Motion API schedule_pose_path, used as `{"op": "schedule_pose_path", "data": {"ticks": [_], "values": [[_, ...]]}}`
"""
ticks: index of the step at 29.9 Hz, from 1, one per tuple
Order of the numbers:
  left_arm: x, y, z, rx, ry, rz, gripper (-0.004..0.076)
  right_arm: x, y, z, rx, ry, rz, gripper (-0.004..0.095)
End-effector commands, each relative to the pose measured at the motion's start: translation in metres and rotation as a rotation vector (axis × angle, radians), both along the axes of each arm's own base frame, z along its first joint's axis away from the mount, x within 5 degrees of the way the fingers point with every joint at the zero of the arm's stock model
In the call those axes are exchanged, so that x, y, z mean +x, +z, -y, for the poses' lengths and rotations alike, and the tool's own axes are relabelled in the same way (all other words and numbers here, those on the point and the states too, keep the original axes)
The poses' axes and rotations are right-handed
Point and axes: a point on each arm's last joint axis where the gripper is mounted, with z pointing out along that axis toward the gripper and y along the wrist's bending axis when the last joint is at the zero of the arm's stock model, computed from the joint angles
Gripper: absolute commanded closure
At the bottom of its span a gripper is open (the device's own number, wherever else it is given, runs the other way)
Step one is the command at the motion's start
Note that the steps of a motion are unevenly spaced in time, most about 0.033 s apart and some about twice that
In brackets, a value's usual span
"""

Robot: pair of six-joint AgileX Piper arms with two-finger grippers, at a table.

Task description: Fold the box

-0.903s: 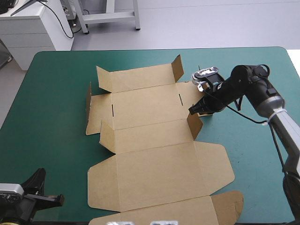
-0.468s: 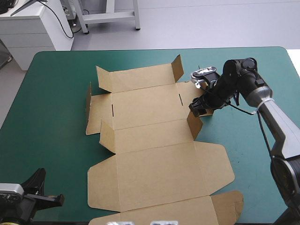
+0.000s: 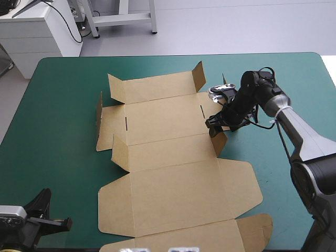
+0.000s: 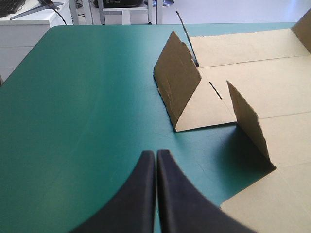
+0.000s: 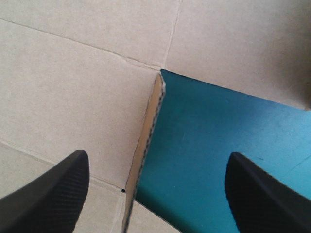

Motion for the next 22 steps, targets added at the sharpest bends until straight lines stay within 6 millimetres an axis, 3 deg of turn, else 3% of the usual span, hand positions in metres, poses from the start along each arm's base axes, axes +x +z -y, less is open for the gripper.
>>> {"op": "schedule_pose_path", "data": {"ticks": [1, 9, 11, 16, 22], "values": [[-0.003, 0.013, 0.000, -0.008, -0.004, 0.103, 0.0731, -0.002, 0.018, -0.001, 0.040, -0.002, 0.034, 0.0196], [-0.003, 0.013, 0.000, -0.008, -0.004, 0.103, 0.0731, 0.000, 0.007, -0.003, 0.038, -0.003, 0.001, 0.0392], [-0.003, 0.013, 0.000, -0.008, -0.004, 0.103, 0.0731, 0.001, 0.006, -0.003, 0.038, -0.003, -0.001, 0.0507], [-0.003, 0.013, 0.000, -0.008, -0.004, 0.103, 0.0731, 0.002, 0.001, -0.006, 0.018, 0.032, -0.003, 0.0920], [-0.003, 0.013, 0.000, -0.008, -0.004, 0.103, 0.0731, 0.000, -0.005, -0.018, -0.021, 0.136, 0.012, 0.0929]]}}
